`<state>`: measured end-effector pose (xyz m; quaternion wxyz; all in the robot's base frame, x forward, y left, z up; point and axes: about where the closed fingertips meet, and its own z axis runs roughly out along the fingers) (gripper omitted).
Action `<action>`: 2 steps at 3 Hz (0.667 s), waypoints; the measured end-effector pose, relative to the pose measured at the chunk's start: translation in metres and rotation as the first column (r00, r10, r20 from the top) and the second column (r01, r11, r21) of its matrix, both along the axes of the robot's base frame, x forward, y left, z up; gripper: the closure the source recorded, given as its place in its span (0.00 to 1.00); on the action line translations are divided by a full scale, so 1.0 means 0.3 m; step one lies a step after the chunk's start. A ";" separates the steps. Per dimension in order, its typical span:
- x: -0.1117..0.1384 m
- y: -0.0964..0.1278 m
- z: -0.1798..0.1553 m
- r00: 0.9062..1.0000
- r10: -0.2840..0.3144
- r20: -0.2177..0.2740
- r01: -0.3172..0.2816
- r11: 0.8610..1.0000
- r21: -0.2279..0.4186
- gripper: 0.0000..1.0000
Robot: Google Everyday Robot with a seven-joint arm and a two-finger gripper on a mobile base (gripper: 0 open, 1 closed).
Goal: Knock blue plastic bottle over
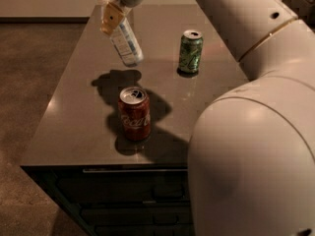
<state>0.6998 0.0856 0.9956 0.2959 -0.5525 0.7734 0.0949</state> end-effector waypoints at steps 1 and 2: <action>-0.086 -0.010 -0.026 0.998 0.055 -0.029 -0.060 0.973 -0.223 1.00; -0.120 -0.009 -0.094 0.993 0.100 -0.067 -0.118 0.900 -0.419 1.00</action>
Offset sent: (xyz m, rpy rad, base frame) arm -0.0563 -0.0146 -0.0426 -0.7217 0.1087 0.1774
